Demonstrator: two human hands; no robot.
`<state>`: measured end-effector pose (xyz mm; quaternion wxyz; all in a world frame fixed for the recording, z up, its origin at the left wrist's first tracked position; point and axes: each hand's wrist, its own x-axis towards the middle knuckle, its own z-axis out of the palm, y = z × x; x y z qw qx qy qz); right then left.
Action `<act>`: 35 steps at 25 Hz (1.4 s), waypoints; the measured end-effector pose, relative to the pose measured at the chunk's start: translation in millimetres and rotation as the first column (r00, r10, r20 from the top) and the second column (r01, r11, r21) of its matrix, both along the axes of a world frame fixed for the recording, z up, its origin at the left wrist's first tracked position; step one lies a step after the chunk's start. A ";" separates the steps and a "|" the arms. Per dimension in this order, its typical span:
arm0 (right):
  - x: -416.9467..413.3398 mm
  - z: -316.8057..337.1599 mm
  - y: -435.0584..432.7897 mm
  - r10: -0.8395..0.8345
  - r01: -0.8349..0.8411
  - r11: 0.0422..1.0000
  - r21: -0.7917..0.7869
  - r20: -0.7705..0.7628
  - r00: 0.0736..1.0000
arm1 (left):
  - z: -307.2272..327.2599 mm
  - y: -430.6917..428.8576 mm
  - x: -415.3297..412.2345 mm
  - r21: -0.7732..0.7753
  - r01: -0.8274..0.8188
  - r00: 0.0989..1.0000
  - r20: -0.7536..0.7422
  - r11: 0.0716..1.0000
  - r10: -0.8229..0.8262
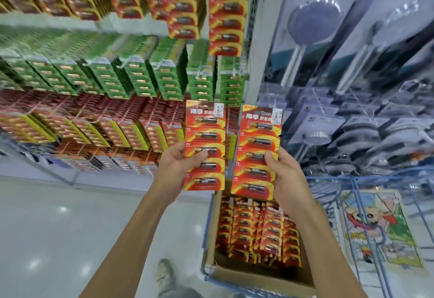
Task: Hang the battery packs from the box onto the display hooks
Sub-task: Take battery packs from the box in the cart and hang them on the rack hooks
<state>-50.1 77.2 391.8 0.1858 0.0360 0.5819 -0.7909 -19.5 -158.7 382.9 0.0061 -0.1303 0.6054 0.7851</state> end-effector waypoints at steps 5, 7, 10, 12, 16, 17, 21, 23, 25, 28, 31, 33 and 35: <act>-15.4 33.4 -69.8 0.001 0.001 1.000 0.024 -0.085 0.996 | 33.5 -68.3 -16.1 0.018 0.024 0.994 -0.110 1.000 -0.022; -22.0 46.3 -106.1 -0.007 0.011 0.999 0.032 -0.126 0.992 | 49.0 -104.5 -24.9 0.010 0.012 0.989 -0.144 1.000 -0.011; -31.1 62.9 -158.9 -0.026 0.034 0.998 0.046 -0.174 0.984 | 67.6 -153.7 -39.0 0.009 -0.015 0.983 -0.181 1.000 0.017; -38.3 70.8 -193.8 -0.034 0.046 0.997 0.057 -0.195 0.980 | 76.7 -185.9 -48.1 0.013 -0.016 0.981 -0.193 1.000 0.018; -46.0 84.1 -245.7 -0.094 0.100 0.995 0.029 -0.170 0.981 | 89.9 -230.3 -58.4 0.014 -0.016 0.974 -0.226 1.000 0.018; -46.8 88.6 -255.8 -0.097 0.104 0.994 0.033 -0.170 0.981 | 93.3 -237.8 -59.7 0.012 -0.010 0.973 -0.230 1.000 0.012; -54.6 101.5 -282.2 -0.098 0.107 0.994 0.037 -0.203 0.974 | 102.1 -260.3 -68.4 0.005 -0.016 0.973 -0.232 1.000 0.017; -60.3 107.7 -289.8 -0.110 0.121 0.992 0.034 -0.225 0.968 | 105.5 -267.5 -74.9 -0.006 -0.019 0.969 -0.246 1.000 0.017; -67.3 111.6 -294.9 -0.120 0.131 0.991 0.030 -0.247 0.962 | 108.9 -272.1 -83.5 -0.021 -0.041 0.963 -0.268 0.999 0.034; -83.3 119.1 -301.8 -0.123 0.139 0.990 0.035 -0.295 0.948 | 114.3 -275.5 -99.7 -0.005 -0.081 0.959 -0.273 0.997 0.077; -106.9 134.0 -309.6 -0.113 0.135 0.990 0.039 -0.356 0.928 | 125.7 -278.9 -122.1 0.001 -0.114 0.945 -0.308 0.994 0.108; -123.5 143.0 -315.0 -0.111 0.134 0.990 0.034 -0.382 0.917 | 133.1 -283.2 -138.4 -0.005 -0.137 0.933 -0.337 0.991 0.127; -138.1 148.6 -319.0 -0.113 0.138 0.990 0.035 -0.392 0.913 | 139.8 -288.6 -151.4 -0.004 -0.163 0.924 -0.351 0.987 0.151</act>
